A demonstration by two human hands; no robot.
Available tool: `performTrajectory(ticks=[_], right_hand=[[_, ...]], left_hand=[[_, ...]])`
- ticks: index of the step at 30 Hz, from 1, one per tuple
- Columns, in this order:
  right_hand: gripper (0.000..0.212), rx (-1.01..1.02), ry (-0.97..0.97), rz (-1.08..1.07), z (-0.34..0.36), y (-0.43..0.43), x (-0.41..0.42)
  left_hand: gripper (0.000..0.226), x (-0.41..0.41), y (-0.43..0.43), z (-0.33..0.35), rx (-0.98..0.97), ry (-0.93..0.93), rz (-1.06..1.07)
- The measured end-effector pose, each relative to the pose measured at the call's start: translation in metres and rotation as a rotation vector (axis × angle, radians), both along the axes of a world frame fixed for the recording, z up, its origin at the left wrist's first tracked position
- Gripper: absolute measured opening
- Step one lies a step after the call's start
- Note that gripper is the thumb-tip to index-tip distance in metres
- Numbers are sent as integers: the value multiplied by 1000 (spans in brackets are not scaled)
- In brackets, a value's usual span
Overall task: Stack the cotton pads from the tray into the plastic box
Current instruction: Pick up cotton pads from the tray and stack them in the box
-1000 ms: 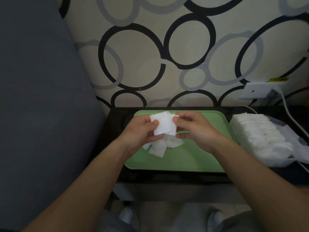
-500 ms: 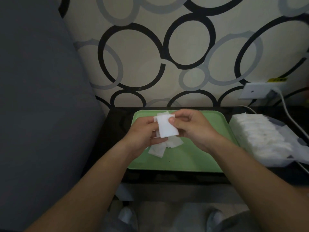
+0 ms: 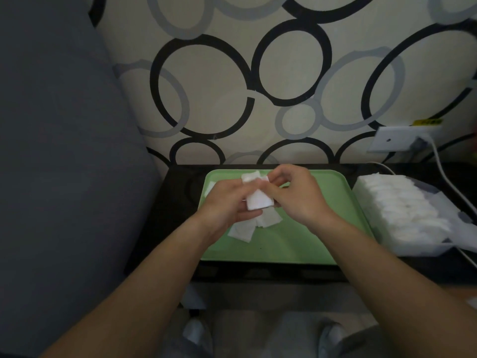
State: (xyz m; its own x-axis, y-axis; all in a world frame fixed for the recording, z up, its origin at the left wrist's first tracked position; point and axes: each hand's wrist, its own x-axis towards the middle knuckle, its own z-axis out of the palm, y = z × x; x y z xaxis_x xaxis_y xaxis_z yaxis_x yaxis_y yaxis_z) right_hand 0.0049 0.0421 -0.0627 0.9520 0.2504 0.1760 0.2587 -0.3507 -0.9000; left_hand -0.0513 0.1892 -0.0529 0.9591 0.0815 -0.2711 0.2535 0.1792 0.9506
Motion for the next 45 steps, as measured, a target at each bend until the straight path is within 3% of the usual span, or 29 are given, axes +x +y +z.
performTrajectory(ticks=[3, 7, 10, 13, 17, 22, 31, 35, 41, 45], right_hand=[[14, -78, 5, -71, -6, -6, 8], [9, -412, 148, 23, -28, -24, 24], [31, -563, 275, 126, -41, -26, 26], [48, -647, 224, 163, -45, -19, 27], [52, -810, 176, 214, -41, -9, 22], [21, -712, 144, 226, -42, -9, 23], [12, -50, 336, 325, -13, -28, 15], [16, 176, 440, 424, 2, -29, 6], [23, 218, 386, 303, 5, -26, 5], [25, 232, 378, 191, 7, -27, 5]], left_hand=[[19, 3, 2, -5, 111, -34, 75], [10, 7, 16, -8, 125, 21, 181], [14, 9, 26, -14, 134, 50, 217], [18, 10, 31, -17, 151, 59, 226], [17, 9, 33, -18, 174, 57, 204], [11, 9, 33, -19, 203, 59, 185], [29, 12, 35, -22, 243, 30, 203], [28, 9, 26, -18, 272, -9, 108], [13, 1, 7, -6, 220, -52, -15], [15, 0, 1, -3, 204, -72, -70]])
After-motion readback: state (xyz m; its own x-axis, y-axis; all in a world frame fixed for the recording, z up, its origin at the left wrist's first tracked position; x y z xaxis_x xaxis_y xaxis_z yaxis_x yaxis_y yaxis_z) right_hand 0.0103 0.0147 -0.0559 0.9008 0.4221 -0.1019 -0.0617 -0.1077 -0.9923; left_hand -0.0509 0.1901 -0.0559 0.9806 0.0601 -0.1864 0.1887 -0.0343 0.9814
